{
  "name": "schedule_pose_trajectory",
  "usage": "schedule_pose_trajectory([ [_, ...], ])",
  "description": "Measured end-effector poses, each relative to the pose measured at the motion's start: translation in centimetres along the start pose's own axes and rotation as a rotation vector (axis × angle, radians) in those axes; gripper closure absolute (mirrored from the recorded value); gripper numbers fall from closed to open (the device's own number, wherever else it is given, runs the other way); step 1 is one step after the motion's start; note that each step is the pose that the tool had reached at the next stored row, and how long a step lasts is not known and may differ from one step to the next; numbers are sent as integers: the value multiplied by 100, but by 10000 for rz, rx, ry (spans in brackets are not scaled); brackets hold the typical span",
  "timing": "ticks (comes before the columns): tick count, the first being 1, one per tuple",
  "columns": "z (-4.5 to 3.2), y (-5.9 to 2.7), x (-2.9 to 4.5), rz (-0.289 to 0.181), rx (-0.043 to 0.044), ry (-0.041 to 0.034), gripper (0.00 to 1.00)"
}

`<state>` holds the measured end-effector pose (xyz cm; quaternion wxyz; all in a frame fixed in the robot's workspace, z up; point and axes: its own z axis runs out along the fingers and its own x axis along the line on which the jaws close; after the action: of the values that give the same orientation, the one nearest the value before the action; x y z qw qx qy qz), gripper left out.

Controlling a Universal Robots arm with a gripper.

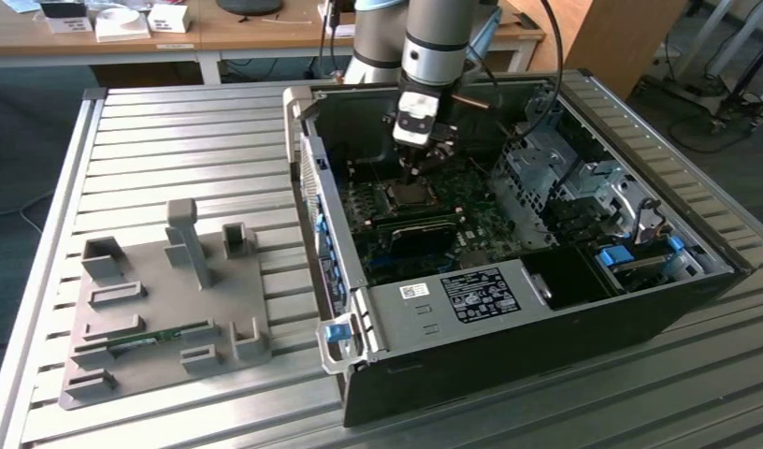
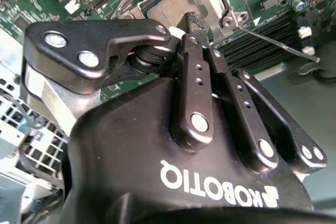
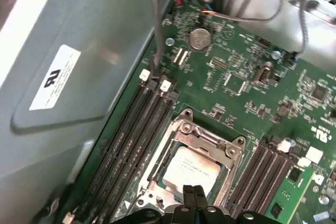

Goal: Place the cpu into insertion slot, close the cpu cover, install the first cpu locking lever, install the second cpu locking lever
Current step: 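Close the cpu cover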

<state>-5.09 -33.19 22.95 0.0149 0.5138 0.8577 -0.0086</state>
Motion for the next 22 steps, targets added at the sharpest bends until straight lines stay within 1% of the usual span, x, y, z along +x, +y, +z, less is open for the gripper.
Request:
schedule_pose_trajectory([
  [22, 22, 0, 1, -3707, -141, 22, 90],
])
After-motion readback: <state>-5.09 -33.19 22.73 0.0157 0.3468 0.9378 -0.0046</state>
